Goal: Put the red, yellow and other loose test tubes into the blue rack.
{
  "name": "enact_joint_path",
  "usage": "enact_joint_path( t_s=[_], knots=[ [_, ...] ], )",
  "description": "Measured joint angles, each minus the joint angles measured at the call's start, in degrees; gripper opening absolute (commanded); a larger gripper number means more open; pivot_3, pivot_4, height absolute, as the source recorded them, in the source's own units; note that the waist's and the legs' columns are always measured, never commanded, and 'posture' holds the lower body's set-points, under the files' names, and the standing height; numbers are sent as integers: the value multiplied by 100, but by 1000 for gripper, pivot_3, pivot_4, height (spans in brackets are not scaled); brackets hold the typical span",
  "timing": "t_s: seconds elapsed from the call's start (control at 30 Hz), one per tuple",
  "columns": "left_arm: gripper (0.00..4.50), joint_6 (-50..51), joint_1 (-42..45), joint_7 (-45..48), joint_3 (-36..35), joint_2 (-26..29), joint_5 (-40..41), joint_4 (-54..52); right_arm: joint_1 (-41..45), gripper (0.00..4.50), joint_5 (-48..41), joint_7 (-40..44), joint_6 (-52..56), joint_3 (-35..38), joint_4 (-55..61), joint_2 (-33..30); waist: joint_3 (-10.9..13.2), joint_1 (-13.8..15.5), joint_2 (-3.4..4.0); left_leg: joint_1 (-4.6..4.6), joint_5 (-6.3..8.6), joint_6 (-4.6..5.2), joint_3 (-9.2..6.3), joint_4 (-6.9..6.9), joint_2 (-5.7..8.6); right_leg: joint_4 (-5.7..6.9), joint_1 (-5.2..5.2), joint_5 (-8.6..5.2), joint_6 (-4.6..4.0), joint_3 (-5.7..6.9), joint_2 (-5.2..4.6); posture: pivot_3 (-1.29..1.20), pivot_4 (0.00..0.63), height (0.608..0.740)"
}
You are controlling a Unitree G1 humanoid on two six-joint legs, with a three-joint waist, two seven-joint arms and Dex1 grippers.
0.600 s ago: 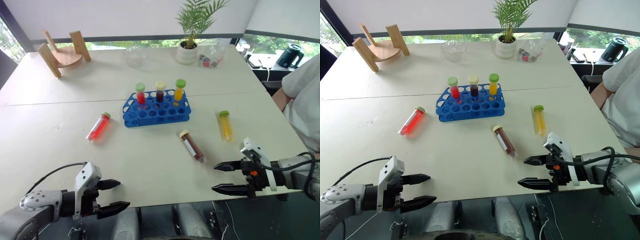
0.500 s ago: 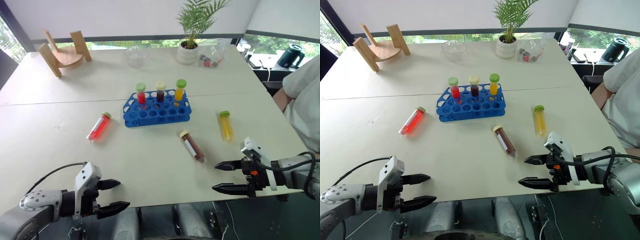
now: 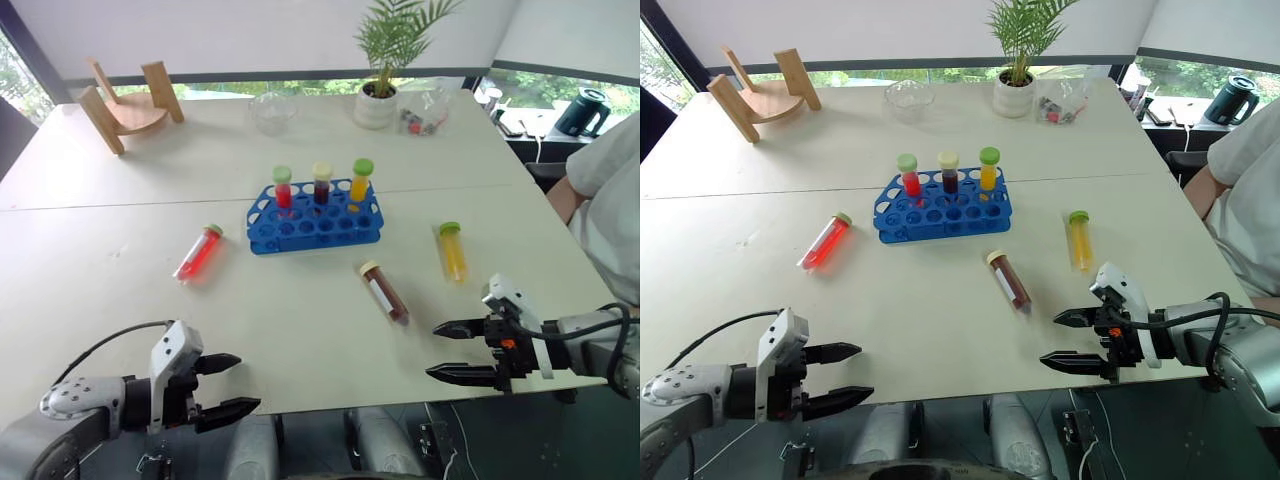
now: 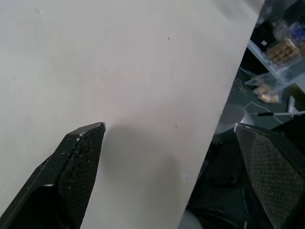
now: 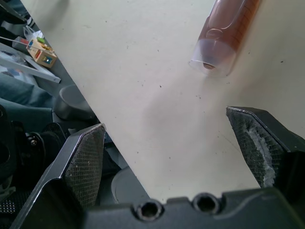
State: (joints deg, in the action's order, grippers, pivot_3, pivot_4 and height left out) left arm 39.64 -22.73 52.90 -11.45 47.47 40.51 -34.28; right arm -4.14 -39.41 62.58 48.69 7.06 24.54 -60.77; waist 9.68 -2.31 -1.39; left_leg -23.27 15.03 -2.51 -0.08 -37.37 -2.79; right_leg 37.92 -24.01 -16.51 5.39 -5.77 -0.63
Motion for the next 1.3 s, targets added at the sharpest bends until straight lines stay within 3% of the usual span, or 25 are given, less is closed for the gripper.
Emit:
enact_joint_path(
  t_s=[0.3, 0.43, 0.5, 0.57, 0.67, 0.77, 0.9, 1.0, 1.23, 1.3],
  knots=[
    [4474, 2, 470, 5, 239, -23, -109, 272, 153, 4467, 91, -93, 119, 76, -126, -41, -1, -8, 1, 1, 0, 0, -3, 5, 0, 2, -1, 1, 2, 1, 2, 0, 150, 740],
    [4474, 61, 915, 113, 431, 109, -178, 555, 301, 4467, -145, -120, 748, 349, -176, -417, 0, 11, 4, 1, 0, 0, -2, -7, 2, 7, 1, 1, 1, 0, 0, 0, 150, 740],
    [4474, 251, 1416, 234, 455, 333, -160, 859, 1104, 4467, -503, -123, 1356, 441, -451, -596, 5, -14, 10, 4, 0, 0, 0, -25, 1, 17, 2, 8, -8, 0, 0, 0, 150, 740],
    [4474, 490, 2284, 513, 542, 693, -99, 1141, 2439, 4467, -625, -169, 1771, 347, -891, -820, 27, -32, 39, -2, 0, 0, 2, -50, -2, 21, -3, 23, -7, 0, 3, 0, 150, 740],
    [4474, 611, 3772, 1123, 624, 1207, -46, 1507, 4543, 4467, 90, -244, 2091, -733, -1769, -1069, 30, -33, 38, -3, 0, 0, 4, -48, -5, 13, -22, 24, -9, 2, 4, 0, 150, 740],
    [4474, 430, 4841, 1711, 923, 1384, -184, 1785, 6023, 4467, 941, -398, 2611, -2082, -3053, -489, 23, -34, 29, -18, 1, 1, 26, -32, -3, 4, -26, 23, -1, -9, -2, 0, 150, 740],
    [4474, -45, 5346, 2159, 1501, 1370, -670, 2036, 6918, 4467, 1687, -385, 2989, -3453, -4806, 589, 26, -41, 34, -43, 7, 13, 41, 15, -2, 11, -79, 35, 29, -18, 0, 0, 150, 740],
    [4474, -137, 5398, 2303, 1506, 1409, -745, 1990, 7417, 4467, 2163, -320, 2891, -3907, -6102, 1114, 28, -27, 37, -121, -4, -5, 29, 16, -4, 26, -160, 32, 23, -10, 4, 0, 150, 740],
    [4474, -97, 4920, 2183, 1162, 1461, -625, 1388, 7992, 4467, 3421, -601, 1369, -4033, -8660, 2250, 28, -48, 37, -107, 4, 9, 32, 0, -3, 25, -134, 33, 26, -8, -1, 0, 150, 740],
    [4500, -93, 4697, 2137, 1061, 1460, -606, 1286, 8023, 3945, 3675, -631, 1092, -4026, -8903, 2400, 27, -70, 35, -97, 2, 6, 30, -10, -3, 28, -117, 37, 32, -8, 0, 0, 150, 740]
  ],
)
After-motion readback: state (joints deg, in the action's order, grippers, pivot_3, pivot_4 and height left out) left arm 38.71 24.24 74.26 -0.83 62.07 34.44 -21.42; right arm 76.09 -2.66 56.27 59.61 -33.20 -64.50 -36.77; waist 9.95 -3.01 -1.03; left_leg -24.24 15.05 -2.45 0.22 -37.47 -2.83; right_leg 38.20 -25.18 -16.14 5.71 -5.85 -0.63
